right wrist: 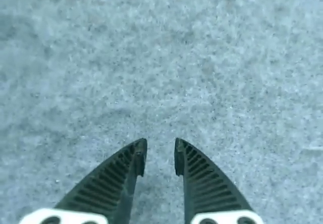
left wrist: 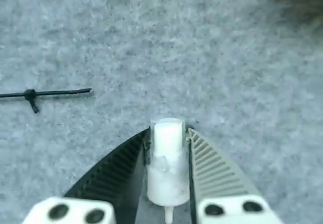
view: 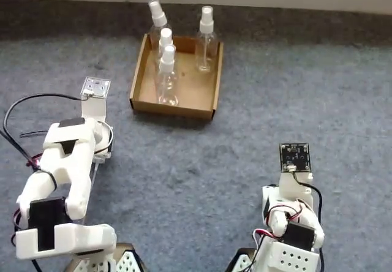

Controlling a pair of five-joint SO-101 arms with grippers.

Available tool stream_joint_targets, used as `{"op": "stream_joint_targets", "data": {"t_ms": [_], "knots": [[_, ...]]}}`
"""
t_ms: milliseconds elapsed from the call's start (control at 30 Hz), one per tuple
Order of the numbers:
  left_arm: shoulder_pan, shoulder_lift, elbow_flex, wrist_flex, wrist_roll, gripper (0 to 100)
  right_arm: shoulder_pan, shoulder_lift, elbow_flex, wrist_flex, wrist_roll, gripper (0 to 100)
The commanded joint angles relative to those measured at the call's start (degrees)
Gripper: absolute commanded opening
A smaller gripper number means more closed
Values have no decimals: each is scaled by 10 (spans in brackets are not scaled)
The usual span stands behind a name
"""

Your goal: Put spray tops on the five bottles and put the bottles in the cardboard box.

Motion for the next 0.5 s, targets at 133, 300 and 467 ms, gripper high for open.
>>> {"op": "stream_joint_targets", "data": {"t_ms": [133, 300, 467], "knots": [[0, 15, 12, 85, -2, 24, -2, -6, 94, 5, 0, 74], [0, 8, 130, 154, -2, 21, -2, -6, 94, 5, 0, 74], [-1, 6, 131, 155, -1, 20, -2, -6, 94, 5, 0, 74]]}}
